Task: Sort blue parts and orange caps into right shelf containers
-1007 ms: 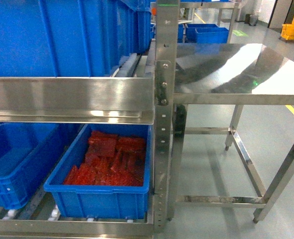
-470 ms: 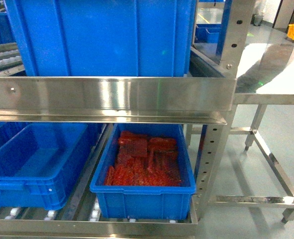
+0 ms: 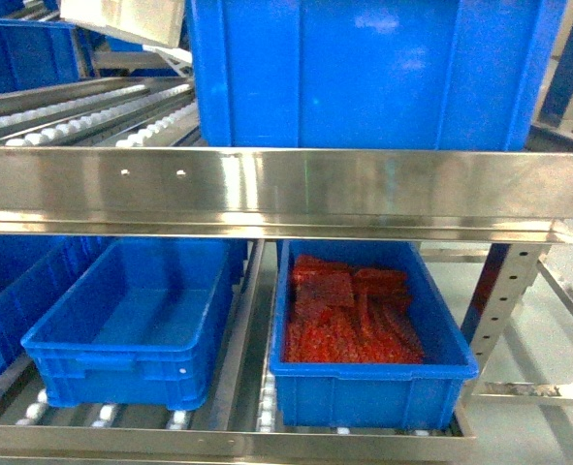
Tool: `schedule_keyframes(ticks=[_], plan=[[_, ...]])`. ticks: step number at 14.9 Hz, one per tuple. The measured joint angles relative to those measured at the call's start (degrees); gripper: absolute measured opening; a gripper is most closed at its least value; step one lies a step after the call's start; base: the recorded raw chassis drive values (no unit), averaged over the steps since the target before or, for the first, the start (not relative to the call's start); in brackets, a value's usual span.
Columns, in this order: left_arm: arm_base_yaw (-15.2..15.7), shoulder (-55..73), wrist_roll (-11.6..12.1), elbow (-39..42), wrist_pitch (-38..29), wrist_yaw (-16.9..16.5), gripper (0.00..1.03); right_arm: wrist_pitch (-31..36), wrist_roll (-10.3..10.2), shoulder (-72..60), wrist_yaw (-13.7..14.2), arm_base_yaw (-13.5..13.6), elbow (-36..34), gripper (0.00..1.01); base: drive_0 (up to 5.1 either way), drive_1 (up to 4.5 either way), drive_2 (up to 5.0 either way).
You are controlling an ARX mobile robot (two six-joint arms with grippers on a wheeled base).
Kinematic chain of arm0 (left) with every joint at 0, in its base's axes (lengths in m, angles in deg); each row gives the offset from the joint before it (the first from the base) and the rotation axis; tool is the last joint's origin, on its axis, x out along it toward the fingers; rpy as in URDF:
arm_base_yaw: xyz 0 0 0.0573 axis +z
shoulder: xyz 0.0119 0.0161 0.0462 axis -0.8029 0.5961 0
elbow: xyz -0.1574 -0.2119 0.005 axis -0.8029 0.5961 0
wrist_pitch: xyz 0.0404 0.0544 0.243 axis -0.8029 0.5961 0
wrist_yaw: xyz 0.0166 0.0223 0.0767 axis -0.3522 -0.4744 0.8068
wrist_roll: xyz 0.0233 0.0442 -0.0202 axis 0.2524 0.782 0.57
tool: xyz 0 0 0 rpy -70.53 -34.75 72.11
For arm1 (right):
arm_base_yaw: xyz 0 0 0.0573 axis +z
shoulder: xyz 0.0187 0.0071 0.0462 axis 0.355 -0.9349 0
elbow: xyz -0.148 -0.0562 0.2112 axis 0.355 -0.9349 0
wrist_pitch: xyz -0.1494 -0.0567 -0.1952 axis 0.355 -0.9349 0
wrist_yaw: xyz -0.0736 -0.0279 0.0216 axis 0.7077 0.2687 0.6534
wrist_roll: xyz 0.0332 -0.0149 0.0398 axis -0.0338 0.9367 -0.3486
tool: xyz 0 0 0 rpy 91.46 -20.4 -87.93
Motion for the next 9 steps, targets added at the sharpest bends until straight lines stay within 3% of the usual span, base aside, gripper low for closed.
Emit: schedule_keyframes(ticks=[9], plan=[[0.0, 0.0, 0.02, 0.0, 0.04, -0.11, 0.43, -0.07, 0.0, 0.0, 0.02, 0.0, 0.0, 0.44, -5.1, 2.37, 2.4]])
